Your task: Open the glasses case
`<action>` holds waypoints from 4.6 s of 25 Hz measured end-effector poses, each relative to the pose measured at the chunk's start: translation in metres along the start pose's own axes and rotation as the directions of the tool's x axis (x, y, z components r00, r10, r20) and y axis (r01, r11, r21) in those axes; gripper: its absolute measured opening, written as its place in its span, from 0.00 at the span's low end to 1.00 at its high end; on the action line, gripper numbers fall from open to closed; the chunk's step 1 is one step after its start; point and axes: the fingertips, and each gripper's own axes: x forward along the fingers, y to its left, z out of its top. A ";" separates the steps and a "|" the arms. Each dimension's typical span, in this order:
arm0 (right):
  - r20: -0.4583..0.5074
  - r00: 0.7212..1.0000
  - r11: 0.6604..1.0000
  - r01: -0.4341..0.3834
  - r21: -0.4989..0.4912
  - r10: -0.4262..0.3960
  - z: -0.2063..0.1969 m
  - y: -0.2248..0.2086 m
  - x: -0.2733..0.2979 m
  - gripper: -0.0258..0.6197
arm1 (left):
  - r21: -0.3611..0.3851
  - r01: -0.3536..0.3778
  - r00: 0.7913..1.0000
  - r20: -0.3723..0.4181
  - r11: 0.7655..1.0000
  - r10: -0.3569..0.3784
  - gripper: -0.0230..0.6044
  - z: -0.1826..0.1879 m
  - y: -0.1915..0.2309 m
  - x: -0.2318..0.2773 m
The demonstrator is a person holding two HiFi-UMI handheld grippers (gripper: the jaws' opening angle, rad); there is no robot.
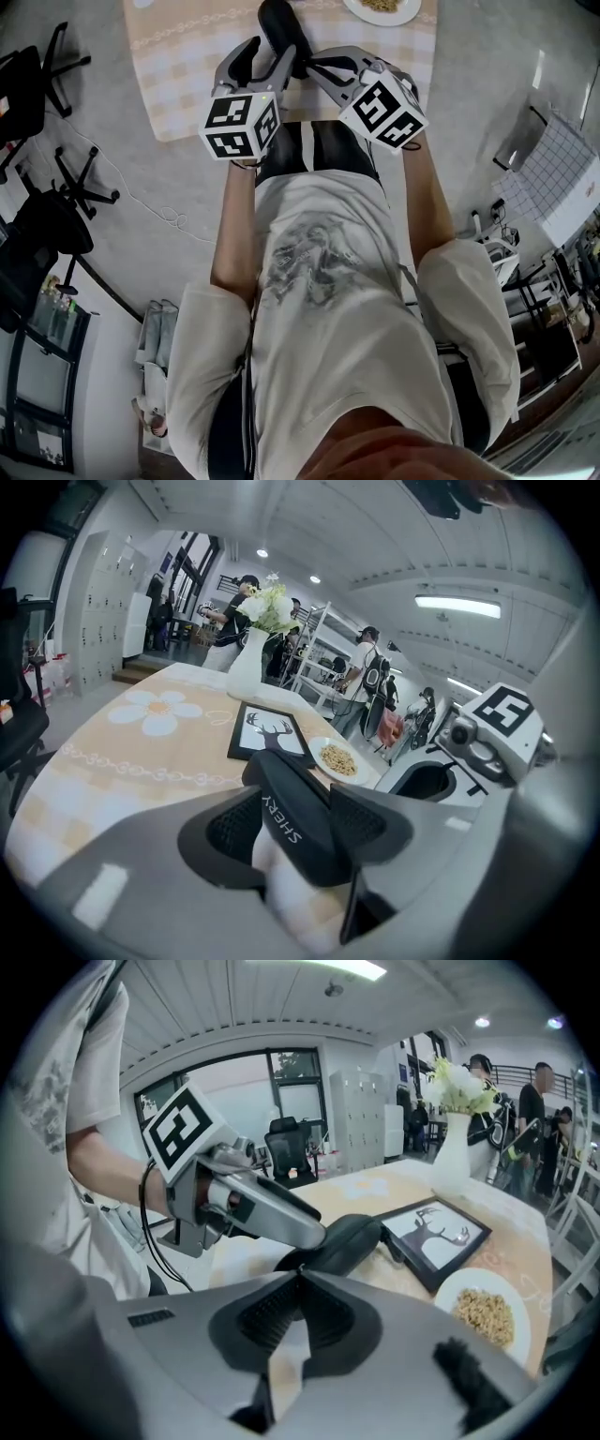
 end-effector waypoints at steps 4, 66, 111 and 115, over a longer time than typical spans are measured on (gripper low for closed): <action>0.032 0.999 0.997 -0.015 0.072 0.013 0.003 0.002 0.003 0.07 | 0.033 0.040 0.999 0.015 0.999 -0.040 0.43 -0.009 -0.004 -0.016; 0.090 0.993 0.967 -0.099 0.235 0.079 0.082 0.049 0.053 0.07 | 0.177 0.000 0.999 -0.038 0.984 0.007 0.50 -0.053 0.040 -0.070; 0.111 0.992 0.926 -0.098 0.365 0.061 0.092 0.019 0.063 0.07 | 0.146 -0.013 1.000 -0.013 0.989 0.015 0.47 -0.050 0.046 -0.074; 0.112 0.992 0.925 -0.094 0.368 0.056 0.093 0.017 0.065 0.07 | 0.144 -0.014 1.000 -0.011 0.990 0.015 0.47 -0.051 0.047 -0.075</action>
